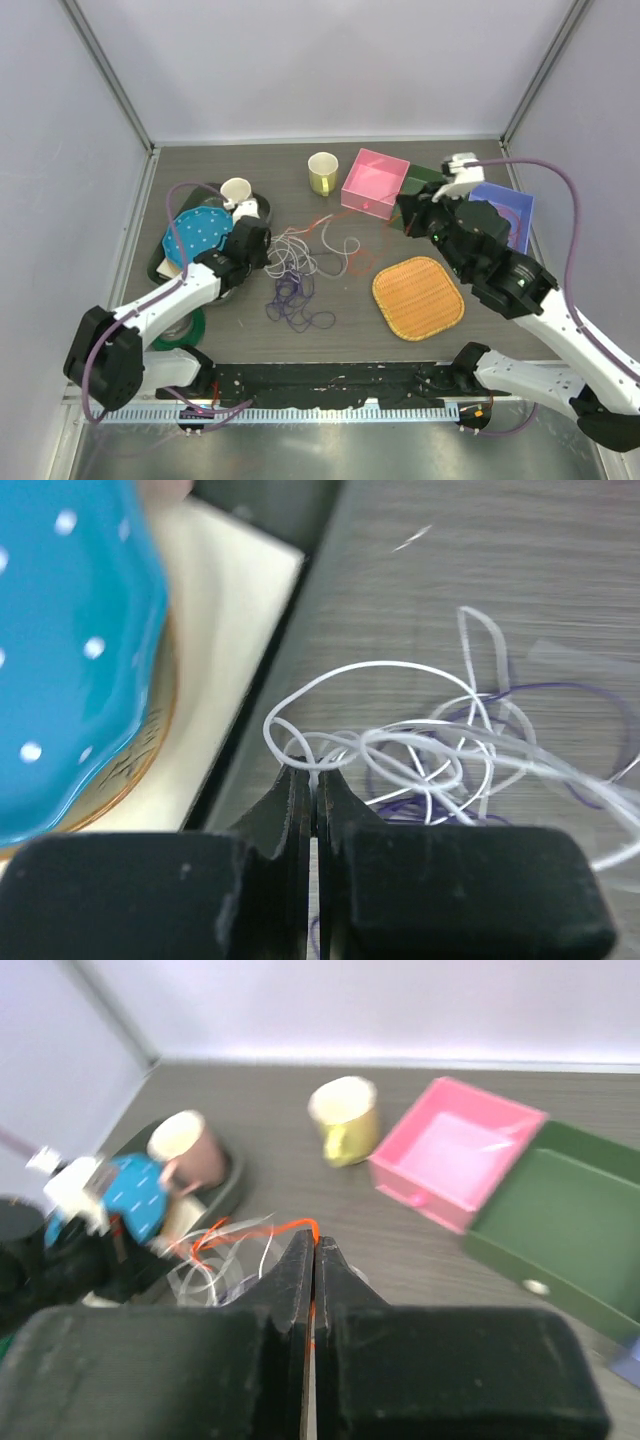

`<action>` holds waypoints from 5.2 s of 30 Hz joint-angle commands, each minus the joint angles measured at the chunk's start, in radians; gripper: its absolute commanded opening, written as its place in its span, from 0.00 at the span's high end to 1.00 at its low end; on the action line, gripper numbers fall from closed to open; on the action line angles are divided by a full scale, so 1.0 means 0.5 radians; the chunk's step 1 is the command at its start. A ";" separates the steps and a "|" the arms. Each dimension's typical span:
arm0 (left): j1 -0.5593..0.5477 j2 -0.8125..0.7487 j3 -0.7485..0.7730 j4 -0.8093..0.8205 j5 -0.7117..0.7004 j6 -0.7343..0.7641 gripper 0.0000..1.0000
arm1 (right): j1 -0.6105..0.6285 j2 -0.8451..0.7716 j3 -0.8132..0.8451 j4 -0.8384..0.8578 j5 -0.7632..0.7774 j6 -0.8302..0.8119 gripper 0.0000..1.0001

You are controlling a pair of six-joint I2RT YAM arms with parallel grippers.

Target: Untangle the cables

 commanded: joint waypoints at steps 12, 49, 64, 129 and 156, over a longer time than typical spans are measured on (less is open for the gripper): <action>0.098 -0.086 -0.132 -0.124 -0.129 -0.335 1.00 | 0.003 -0.479 -0.088 -0.161 1.698 0.200 0.99; 0.062 -0.748 -0.319 0.020 0.706 -0.261 0.00 | -0.861 0.662 0.937 0.140 0.712 -0.448 0.99; 0.062 -0.715 -0.295 0.002 0.684 -0.237 0.00 | -1.243 1.024 1.606 -0.011 0.668 -0.435 0.99; 0.062 -0.644 -0.307 -0.109 0.430 -0.323 0.00 | -1.933 1.031 -0.171 0.223 -0.065 0.231 0.34; 0.062 -0.632 -0.387 -0.103 0.574 -0.537 0.00 | 0.312 0.778 -0.935 1.339 -0.958 0.113 0.09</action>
